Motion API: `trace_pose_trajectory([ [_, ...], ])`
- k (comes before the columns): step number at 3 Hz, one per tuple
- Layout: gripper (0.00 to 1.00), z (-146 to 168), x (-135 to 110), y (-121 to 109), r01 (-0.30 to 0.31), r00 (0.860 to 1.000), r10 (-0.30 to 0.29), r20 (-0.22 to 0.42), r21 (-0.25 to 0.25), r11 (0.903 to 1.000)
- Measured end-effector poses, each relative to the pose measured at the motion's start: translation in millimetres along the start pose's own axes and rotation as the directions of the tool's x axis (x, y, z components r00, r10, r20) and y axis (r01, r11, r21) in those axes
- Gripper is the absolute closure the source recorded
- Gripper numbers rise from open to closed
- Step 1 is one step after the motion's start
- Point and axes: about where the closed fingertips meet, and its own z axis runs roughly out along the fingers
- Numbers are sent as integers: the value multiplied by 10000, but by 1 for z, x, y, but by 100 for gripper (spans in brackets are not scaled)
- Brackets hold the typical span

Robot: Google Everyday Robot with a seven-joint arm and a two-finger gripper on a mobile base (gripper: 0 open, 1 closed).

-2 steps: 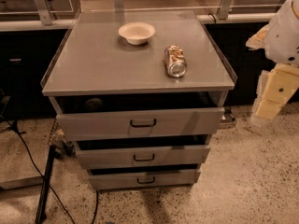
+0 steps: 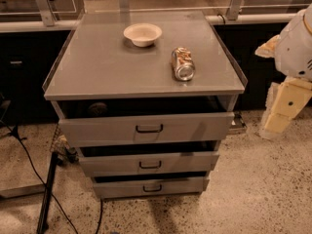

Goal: Open top drawer

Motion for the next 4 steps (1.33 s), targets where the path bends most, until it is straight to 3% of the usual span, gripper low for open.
trace_pose_trajectory([
  [2, 0, 61, 6, 12, -91, 9948, 79, 1017, 117, 9999],
  [3, 0, 105, 4, 12, -246, 9891, 256, 1449, -86, 9997],
  [4, 0, 169, -2, 15, -267, 9826, 413, 1812, -823, 9963],
])
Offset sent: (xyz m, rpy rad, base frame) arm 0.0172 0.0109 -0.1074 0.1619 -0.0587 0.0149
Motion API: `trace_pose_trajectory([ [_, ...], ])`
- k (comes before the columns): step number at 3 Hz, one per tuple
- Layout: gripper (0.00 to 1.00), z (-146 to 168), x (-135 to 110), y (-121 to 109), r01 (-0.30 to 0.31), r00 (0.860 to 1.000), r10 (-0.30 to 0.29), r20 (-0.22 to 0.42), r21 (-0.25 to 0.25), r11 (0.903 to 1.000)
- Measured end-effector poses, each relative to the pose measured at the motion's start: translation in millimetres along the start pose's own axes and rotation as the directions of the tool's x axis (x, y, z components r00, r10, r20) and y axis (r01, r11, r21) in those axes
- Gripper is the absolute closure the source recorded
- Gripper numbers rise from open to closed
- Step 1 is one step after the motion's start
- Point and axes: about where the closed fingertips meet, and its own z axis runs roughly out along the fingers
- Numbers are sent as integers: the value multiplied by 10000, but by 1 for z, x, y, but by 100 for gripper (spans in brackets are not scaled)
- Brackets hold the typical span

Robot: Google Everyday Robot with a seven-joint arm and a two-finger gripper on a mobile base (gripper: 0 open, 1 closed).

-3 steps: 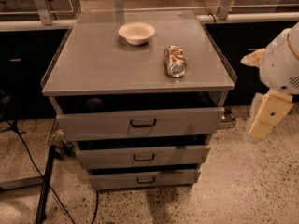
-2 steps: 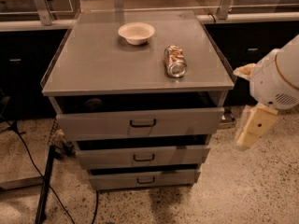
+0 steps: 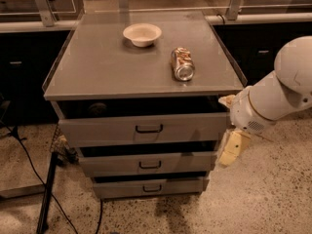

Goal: Open top drawer

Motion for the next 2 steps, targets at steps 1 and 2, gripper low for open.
trace_pose_trajectory([
  [1, 0, 0, 0, 0, 0, 10000, 0, 0, 0, 10000],
  [2, 0, 14, 0, 2, -27, 9991, 46, 423, -444, 9990],
])
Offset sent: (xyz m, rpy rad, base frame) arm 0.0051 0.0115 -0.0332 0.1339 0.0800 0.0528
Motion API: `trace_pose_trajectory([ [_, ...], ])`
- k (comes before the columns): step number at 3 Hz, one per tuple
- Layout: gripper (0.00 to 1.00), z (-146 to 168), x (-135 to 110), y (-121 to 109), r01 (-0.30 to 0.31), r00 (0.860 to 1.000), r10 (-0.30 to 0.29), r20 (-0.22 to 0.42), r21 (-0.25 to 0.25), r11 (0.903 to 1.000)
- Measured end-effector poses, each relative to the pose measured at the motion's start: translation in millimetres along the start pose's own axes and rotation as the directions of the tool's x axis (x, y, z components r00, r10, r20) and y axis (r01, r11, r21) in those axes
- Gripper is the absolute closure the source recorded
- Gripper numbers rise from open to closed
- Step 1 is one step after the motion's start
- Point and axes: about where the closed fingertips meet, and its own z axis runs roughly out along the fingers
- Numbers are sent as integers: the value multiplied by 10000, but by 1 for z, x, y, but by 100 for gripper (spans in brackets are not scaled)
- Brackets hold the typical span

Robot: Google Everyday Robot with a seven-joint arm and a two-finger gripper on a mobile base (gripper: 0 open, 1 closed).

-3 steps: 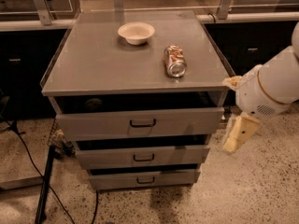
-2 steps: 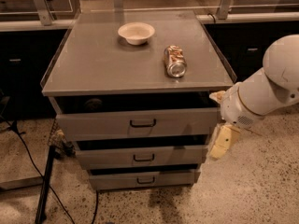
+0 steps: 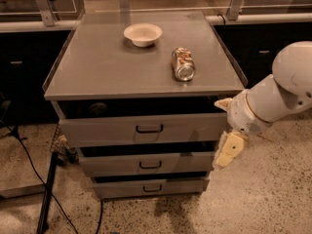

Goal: Open top drawer

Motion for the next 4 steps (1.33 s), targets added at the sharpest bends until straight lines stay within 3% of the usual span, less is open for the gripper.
trace_pose_trajectory([
  [2, 0, 35, -1, -7, -149, 9919, 243, 1248, -752, 9971],
  [4, 0, 61, -8, -22, 41, 9814, 28, 1922, -356, 9994],
])
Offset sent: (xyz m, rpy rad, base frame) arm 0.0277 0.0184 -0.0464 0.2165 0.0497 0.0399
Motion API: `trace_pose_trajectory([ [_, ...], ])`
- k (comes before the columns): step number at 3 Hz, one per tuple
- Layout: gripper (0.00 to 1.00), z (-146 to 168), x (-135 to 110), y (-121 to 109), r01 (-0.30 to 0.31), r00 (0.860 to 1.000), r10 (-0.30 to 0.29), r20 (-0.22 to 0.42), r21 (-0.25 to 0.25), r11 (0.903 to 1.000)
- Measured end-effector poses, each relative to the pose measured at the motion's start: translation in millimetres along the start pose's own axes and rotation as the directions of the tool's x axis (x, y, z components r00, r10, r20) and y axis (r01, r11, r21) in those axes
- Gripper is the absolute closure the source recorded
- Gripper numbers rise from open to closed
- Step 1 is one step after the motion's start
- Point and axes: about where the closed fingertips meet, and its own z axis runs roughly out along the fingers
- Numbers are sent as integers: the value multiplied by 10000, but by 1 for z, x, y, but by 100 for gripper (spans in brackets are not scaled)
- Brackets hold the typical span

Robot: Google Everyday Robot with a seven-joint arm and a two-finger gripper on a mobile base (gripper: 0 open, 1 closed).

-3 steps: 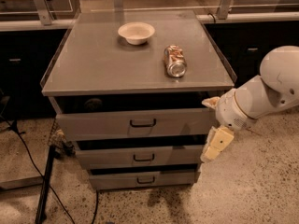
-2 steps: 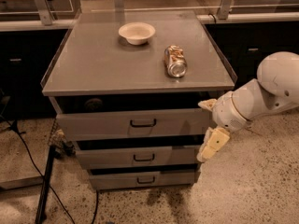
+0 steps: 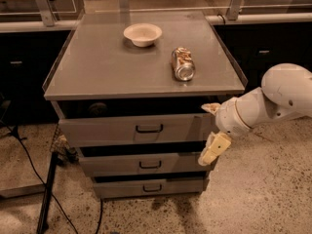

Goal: Open top drawer

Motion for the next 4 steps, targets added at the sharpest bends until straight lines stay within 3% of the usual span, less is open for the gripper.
trace_pose_trajectory([
  [4, 0, 59, 8, -29, 824, 9954, -825, -482, -40, 9966],
])
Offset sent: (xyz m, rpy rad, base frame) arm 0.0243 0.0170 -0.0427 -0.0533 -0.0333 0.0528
